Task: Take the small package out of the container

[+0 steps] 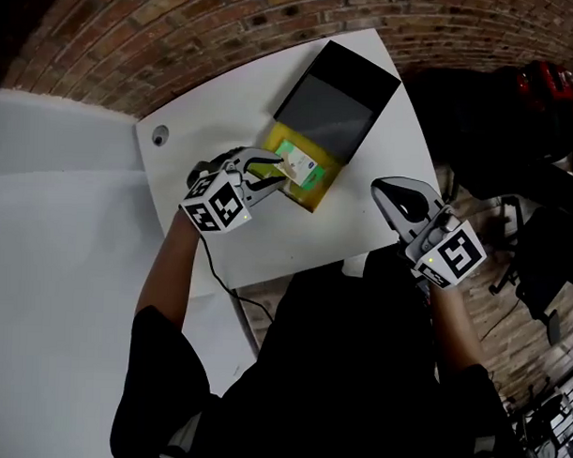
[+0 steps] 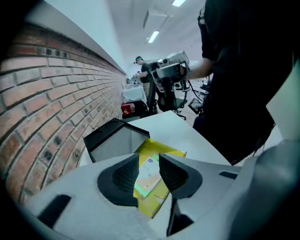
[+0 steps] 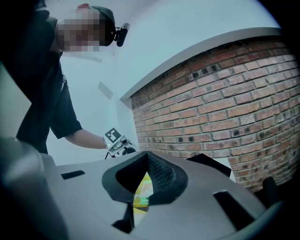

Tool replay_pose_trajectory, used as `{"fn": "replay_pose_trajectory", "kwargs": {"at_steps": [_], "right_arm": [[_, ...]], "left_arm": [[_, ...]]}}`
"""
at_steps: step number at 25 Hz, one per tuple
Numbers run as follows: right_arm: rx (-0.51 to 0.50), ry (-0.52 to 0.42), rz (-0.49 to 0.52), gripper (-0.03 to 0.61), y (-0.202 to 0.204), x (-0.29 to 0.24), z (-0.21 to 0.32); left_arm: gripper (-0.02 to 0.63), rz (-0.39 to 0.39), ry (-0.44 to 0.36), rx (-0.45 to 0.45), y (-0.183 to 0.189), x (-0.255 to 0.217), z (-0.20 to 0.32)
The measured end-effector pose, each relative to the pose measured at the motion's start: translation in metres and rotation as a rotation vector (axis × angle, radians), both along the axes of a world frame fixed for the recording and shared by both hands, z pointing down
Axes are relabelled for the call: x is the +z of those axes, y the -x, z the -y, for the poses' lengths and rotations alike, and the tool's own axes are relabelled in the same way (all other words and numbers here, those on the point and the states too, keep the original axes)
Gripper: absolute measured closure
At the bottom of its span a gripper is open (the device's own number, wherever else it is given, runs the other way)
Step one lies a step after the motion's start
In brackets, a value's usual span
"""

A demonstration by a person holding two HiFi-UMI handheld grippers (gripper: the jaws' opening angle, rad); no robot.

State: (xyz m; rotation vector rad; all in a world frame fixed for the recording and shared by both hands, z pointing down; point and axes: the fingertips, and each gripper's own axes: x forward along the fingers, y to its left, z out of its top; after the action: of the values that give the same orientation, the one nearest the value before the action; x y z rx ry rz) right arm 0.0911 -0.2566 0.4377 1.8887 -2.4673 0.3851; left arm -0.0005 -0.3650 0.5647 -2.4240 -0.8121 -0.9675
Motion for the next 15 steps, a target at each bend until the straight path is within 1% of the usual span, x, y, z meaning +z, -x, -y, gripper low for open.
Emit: {"fn": "replay_pose_trajectory", "kwargs": {"at_steps": [4, 6, 10, 13, 15], "right_arm": [[0.016, 0.023, -0.004, 0.572, 0.0, 0.005, -0.003], [0.023, 0.037, -0.006, 0.572, -0.003, 0.007, -0.007], [0.056, 0.066, -0.002, 0.572, -0.007, 0.014, -0.015], [0.07, 0.082, 0.0, 0.572, -0.008, 0.018, -0.019], [0.078, 0.086, -0.002, 0.572, -0.009, 0.018, -0.021]], "left_arm": [[0.428, 0.096, -0.038, 0.166, -0.003, 0.027, -0.004], [0.413, 0.127, -0.068, 0.249, -0.006, 0.039, -0.006], [0.39, 0.181, -0.153, 0.42, -0.007, 0.063, -0.011], [0.375, 0.21, -0.21, 0.513, -0.009, 0.08, -0.013], [0.36, 0.222, -0.234, 0.549, -0.011, 0.089, -0.014]]}}
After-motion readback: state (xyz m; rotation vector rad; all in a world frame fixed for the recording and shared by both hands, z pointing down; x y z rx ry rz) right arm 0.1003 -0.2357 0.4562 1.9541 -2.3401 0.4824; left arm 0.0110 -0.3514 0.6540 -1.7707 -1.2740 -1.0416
